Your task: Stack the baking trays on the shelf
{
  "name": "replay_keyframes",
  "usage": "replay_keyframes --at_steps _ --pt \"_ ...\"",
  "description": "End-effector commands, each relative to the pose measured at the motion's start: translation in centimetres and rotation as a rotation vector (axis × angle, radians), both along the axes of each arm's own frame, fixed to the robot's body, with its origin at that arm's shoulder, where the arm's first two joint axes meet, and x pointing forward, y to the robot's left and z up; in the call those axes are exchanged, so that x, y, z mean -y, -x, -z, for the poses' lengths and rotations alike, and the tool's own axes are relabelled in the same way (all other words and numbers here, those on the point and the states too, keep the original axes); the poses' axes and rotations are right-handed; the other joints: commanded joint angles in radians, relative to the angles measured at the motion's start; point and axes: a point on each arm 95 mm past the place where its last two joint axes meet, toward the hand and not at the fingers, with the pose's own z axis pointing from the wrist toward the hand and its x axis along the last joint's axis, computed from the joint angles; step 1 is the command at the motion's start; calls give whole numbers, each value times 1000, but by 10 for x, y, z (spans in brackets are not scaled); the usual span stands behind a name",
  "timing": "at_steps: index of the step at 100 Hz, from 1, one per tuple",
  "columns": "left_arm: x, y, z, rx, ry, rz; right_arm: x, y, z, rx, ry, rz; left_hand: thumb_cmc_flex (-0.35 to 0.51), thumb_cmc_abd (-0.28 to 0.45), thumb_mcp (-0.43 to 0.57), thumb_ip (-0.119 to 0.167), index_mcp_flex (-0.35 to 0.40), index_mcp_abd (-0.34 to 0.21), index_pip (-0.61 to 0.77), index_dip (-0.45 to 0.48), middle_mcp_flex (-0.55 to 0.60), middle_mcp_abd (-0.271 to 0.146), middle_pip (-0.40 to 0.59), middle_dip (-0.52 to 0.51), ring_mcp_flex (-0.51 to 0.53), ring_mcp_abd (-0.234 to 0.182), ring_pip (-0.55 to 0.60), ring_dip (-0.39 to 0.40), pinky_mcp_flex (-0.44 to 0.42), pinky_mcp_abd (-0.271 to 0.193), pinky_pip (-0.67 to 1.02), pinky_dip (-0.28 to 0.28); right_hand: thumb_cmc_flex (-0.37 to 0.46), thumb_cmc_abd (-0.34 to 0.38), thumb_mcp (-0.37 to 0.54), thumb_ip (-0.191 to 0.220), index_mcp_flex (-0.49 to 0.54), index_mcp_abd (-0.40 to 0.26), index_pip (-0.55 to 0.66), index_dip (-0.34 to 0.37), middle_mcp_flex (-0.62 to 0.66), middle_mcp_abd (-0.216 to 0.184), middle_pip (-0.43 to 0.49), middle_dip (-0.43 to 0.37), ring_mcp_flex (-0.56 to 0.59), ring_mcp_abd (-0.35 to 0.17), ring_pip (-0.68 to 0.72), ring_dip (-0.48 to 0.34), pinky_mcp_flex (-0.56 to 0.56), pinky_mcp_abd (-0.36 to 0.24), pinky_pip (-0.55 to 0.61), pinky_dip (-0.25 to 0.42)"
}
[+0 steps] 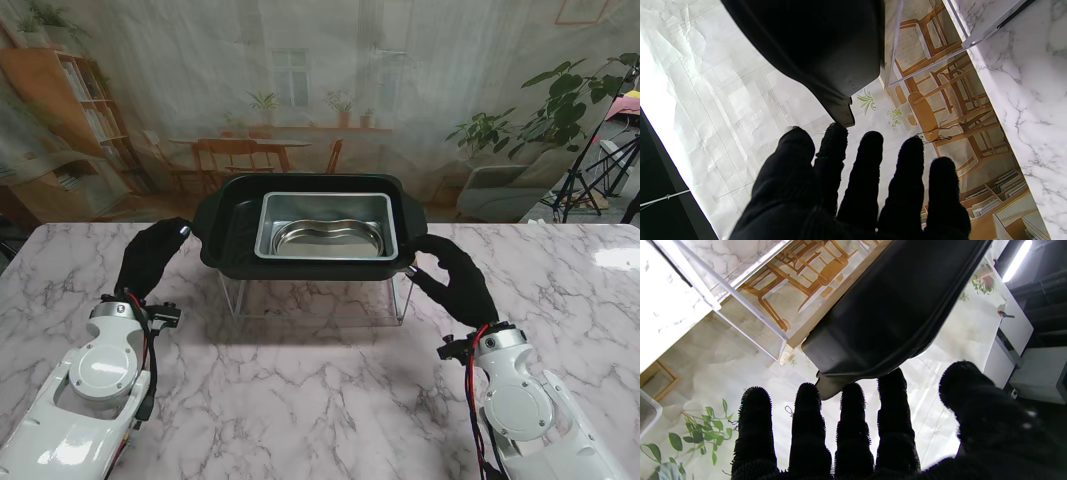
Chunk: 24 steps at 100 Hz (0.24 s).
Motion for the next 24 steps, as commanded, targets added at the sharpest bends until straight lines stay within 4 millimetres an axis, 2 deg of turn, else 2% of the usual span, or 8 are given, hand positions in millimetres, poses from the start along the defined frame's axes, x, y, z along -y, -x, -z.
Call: replay_keyframes --at_steps 1,24 --pt "0 0 8 -24 -6 16 -4 1 8 -15 4 -3 -2 42 -2 17 23 36 34 -6 -6 -4 21 18 -5 -6 25 10 -10 8 26 -4 -19 29 13 23 11 3 2 5 33 39 37 20 18 -41 -23 4 -2 -15 10 13" --pt "-2 -1 7 -16 3 19 -6 8 7 -3 6 -10 -1 44 -2 17 23 38 35 -9 -7 -4 24 19 -6 -6 28 11 -9 8 28 -4 -21 27 14 23 12 6 3 4 37 43 41 22 20 -39 -19 5 2 -13 16 14"
